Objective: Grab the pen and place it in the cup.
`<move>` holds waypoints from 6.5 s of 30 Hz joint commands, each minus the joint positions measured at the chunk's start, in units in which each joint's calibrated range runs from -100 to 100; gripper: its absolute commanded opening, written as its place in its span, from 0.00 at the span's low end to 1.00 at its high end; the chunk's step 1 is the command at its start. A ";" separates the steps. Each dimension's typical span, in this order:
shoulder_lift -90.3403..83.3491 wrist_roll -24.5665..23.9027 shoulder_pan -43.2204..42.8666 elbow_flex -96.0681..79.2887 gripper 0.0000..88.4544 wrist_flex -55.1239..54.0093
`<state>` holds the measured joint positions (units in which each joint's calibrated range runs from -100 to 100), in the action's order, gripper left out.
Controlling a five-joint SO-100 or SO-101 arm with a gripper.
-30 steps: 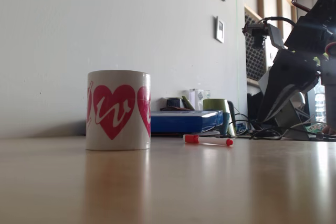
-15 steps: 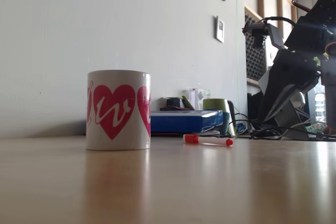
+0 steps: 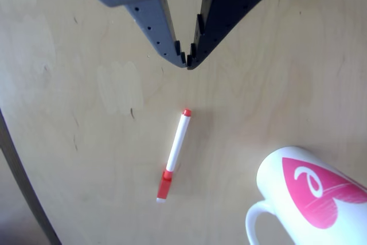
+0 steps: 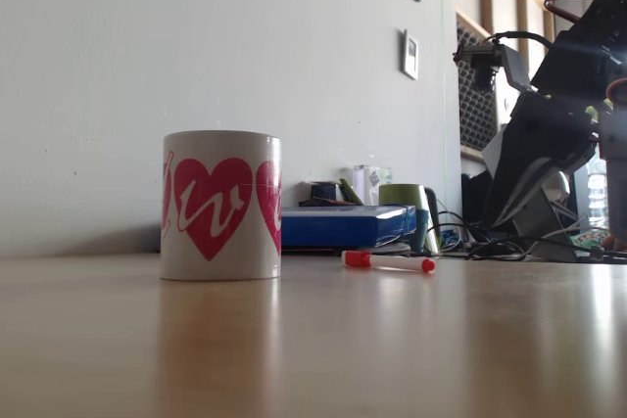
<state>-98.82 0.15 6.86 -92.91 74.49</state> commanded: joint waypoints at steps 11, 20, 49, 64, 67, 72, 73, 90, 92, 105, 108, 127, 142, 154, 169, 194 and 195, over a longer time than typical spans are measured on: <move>24.55 0.33 5.78 9.84 0.02 -21.37; 57.49 -0.41 1.52 34.37 0.04 -28.25; 87.12 -7.61 -3.40 44.61 0.15 -30.92; 89.53 -7.40 -2.82 44.97 0.20 -31.87; 93.68 -7.56 -2.73 48.77 0.20 -30.58; 96.58 -7.19 -2.90 52.30 0.20 -30.23; 96.66 -7.19 -2.90 52.66 0.20 -30.23; 105.96 -7.03 -1.65 62.71 0.20 -22.75; 107.12 -7.03 -1.98 64.25 0.20 -22.15; 114.51 -6.98 -5.49 72.22 0.20 -15.09; 116.08 -6.45 -5.74 73.67 0.20 -13.55; 116.58 -6.03 -2.82 74.57 0.20 -13.63; 116.66 -5.93 -2.65 74.48 0.13 -13.55; 116.58 -6.03 -2.65 74.12 0.01 -13.55; 91.93 -5.51 -3.82 70.50 0.01 -13.46; 53.43 -2.56 -18.92 50.94 0.01 -28.08; 53.43 -2.56 -19.00 49.86 0.01 -29.72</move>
<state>-43.66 -2.74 -11.37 -40.96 50.59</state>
